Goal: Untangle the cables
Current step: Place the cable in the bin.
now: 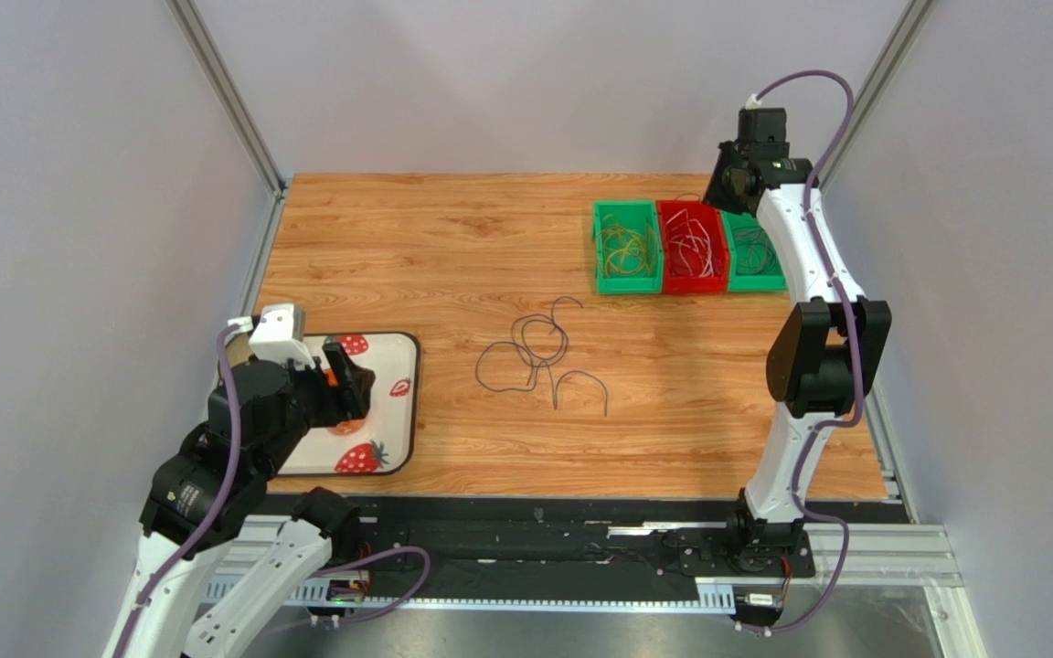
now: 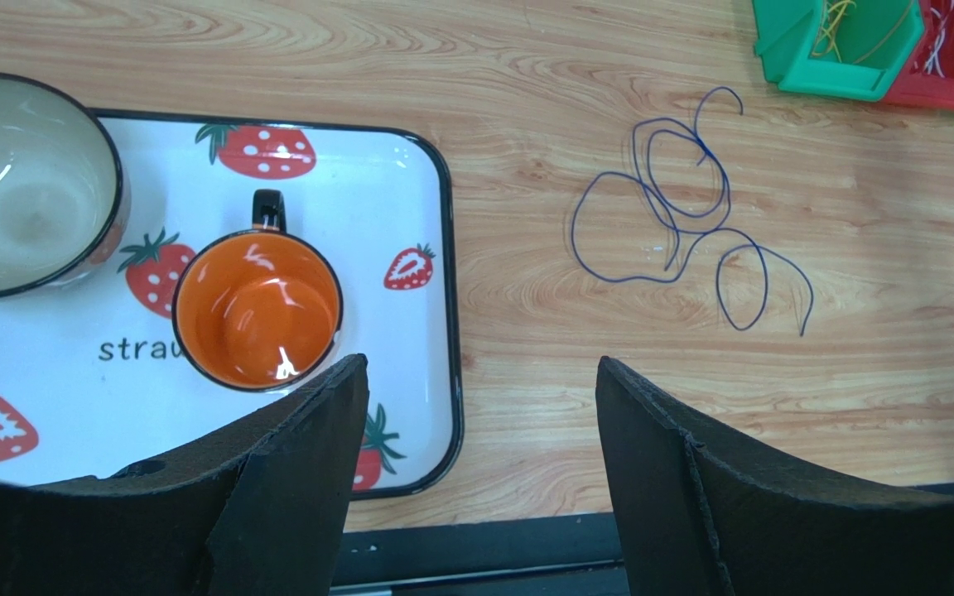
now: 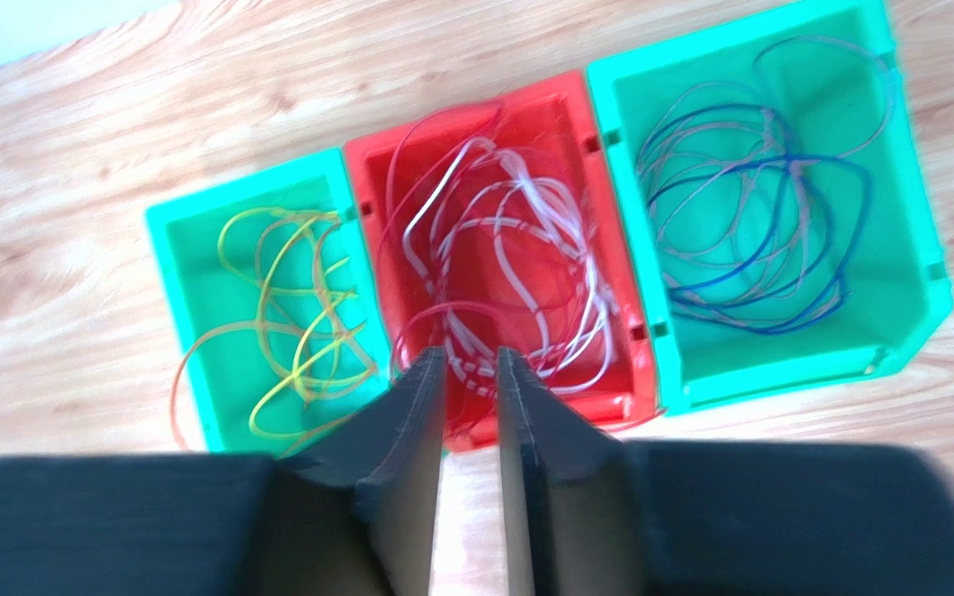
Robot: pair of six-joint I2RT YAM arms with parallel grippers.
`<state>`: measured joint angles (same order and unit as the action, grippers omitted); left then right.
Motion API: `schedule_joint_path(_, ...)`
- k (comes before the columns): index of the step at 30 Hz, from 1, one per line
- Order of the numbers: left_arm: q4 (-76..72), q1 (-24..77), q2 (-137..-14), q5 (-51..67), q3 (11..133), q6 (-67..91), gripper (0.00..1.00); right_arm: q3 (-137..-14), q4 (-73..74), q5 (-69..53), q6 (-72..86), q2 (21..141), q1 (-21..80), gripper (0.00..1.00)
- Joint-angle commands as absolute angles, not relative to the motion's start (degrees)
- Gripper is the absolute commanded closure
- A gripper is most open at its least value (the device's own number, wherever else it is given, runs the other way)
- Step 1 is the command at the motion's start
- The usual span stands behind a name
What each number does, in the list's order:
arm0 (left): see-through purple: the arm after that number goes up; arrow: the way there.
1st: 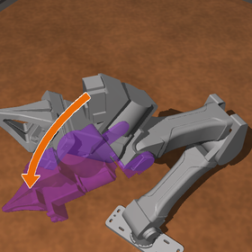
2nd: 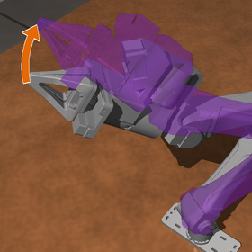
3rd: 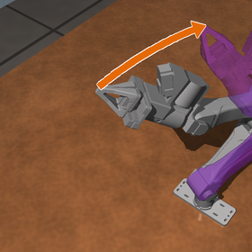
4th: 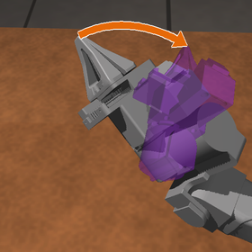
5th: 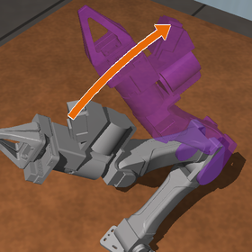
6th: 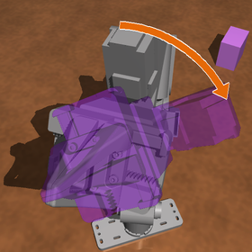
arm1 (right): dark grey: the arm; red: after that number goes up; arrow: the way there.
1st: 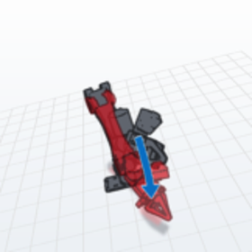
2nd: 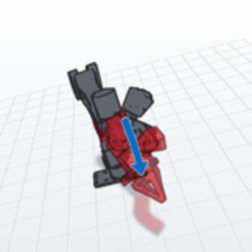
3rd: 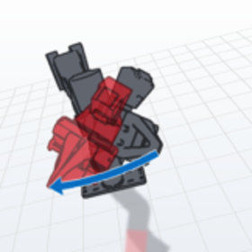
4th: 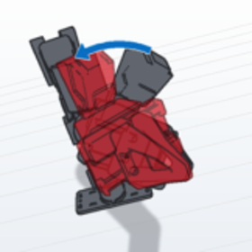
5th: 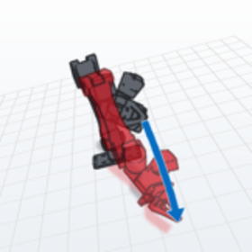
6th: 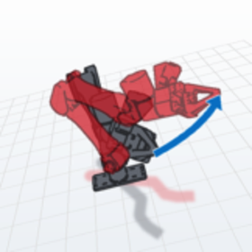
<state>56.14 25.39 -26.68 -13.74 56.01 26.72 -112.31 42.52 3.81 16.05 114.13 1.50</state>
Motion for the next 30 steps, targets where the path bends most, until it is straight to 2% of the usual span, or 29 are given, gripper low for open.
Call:
schedule_joint_path(1, 54.1, 25.0, -26.2, -13.4, 56.1, 26.1, 0.24, -106.6, 39.7, -3.7, 17.7, 111.1, 3.6, 0.82)
schedule_joint_path(3, 54.1, 25.0, -26.3, -13.4, 56.1, 26.0, 0.24, -105.6, 39.5, -4.0, 17.8, 111.6, 4.7, 0.89)
schedule_joint_path(6, 54.1, 25.0, -26.4, -13.6, 56.0, 26.1, 0.24, -105.9, 39.8, -4.8, 18.0, 113.6, 6.5, 0.94)
schedule_joint_path(14, 54.4, 25.0, -26.8, -14.1, 56.2, 26.4, 0.24, -107.9, 39.4, -6.3, 19.3, 118.3, 8.2, 0.96)
schedule_joint_path(30, 54.8, 25.0, -27.8, -14.8, 56.3, 26.6, 0.24, -110.5, 39.3, -4.7, 18.3, 120.1, 7.6, 0.96)
